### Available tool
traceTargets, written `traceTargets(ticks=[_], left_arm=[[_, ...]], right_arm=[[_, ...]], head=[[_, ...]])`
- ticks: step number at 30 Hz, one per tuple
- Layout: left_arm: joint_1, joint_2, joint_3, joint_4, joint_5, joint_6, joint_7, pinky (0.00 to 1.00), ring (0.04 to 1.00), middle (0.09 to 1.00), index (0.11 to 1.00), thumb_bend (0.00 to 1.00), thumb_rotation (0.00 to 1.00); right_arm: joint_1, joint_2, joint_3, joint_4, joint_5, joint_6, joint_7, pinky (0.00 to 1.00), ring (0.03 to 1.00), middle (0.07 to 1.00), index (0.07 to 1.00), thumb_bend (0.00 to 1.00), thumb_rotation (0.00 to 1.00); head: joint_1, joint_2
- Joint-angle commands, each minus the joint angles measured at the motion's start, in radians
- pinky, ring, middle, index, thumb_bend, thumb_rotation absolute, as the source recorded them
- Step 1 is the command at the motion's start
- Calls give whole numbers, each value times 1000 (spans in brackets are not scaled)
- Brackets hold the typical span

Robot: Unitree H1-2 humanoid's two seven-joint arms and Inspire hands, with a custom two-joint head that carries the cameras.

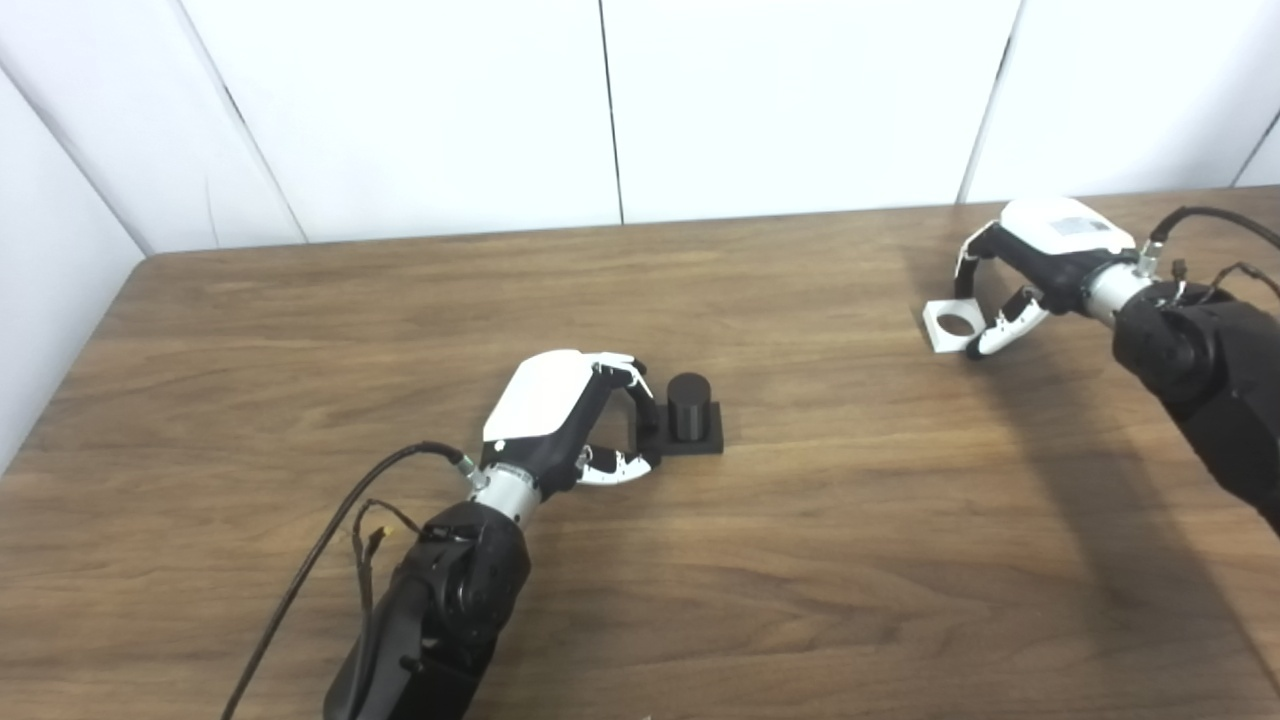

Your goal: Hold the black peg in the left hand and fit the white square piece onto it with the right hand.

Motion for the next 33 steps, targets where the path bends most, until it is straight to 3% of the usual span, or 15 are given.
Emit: traceTargets(ticks=[1, 17, 26, 33], left_arm=[[-19, 12, 8, -27, 6, 0, 4, 845, 850, 811, 484, 525, 66], [-22, 9, 7, -12, 3, -7, 13, 853, 856, 813, 484, 525, 66], [-20, 8, 7, -16, 6, -5, 12, 852, 854, 813, 484, 525, 66], [-18, 6, 8, -11, 3, -6, 16, 853, 855, 811, 484, 525, 66]], right_arm=[[-32, -17, -15, -14, -13, -6, -28, 776, 781, 756, 486, 521, 136], [-31, -27, -82, -143, 26, -11, -25, 861, 809, 762, 484, 521, 134], [-31, -30, -142, -228, 58, -16, -16, 817, 807, 755, 483, 522, 133], [-32, -13, -166, -321, 92, 27, 43, 799, 815, 762, 482, 522, 134]], head=[[1, 0], [-6, -3], [-4, 2], [-6, 2]])
